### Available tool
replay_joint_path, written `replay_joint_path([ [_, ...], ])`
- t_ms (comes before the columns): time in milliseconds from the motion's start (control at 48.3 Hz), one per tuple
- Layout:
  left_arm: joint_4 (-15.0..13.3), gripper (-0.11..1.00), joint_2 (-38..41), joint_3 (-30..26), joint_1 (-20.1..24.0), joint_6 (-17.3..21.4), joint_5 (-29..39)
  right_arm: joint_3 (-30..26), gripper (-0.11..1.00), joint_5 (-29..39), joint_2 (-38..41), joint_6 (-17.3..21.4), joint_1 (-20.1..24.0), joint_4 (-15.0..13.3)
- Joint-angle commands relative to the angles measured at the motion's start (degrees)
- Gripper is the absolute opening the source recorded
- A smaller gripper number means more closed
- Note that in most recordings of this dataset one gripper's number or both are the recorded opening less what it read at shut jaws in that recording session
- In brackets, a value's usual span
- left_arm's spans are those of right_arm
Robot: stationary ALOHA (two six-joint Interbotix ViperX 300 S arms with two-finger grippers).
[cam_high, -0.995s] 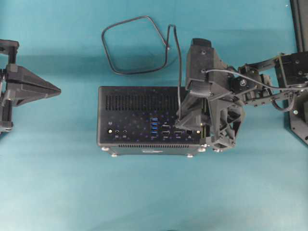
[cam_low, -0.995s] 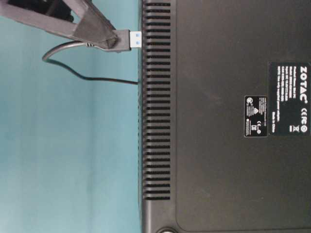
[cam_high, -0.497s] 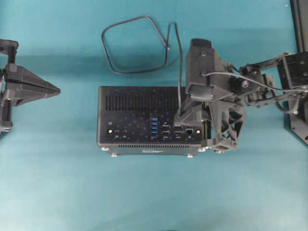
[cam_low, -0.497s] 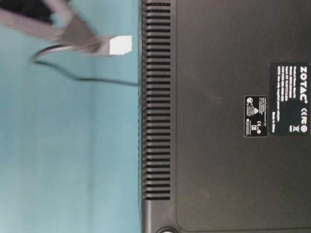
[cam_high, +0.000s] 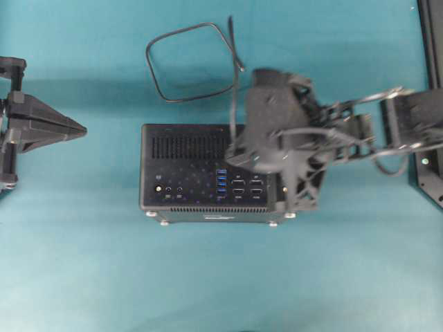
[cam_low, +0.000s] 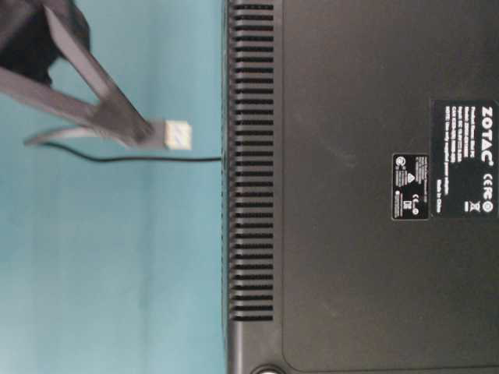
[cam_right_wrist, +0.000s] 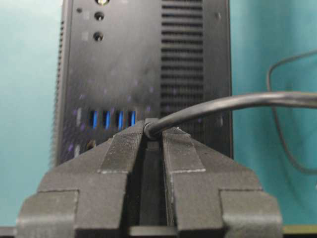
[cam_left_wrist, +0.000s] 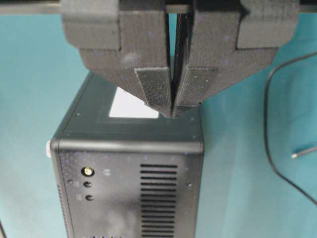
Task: Insert the USB into the PC box with both arms.
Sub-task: 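Close the right gripper on the black USB cable near its plug, then align the held USB plug with the side port using the right gripper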
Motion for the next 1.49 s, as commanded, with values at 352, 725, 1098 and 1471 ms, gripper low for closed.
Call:
replay_joint_path([
  [352, 0.2, 0.00, -0.5, -1.4, -0.1, -0.1, -0.3, -1.3, 0.10, -1.5, 1.7, -0.4, 0.9, -0.8],
  [725, 0.2, 0.00, -0.7, -1.1, -0.1, -0.1, -0.1, -1.4, 0.10, 0.4, 2.3, -0.4, 1.3, -0.8],
  [1098, 0.2, 0.00, -2.4, -0.5, -0.1, -0.2, -0.1, -1.8, 0.10, 0.8, 3.6, -0.3, 2.2, -0.6],
  [1471, 0.2, 0.00, -3.1, -0.1, -0.1, -1.6, 0.0, -2.3, 0.10, 4.7, 3.6, -0.2, 2.3, -0.8],
])
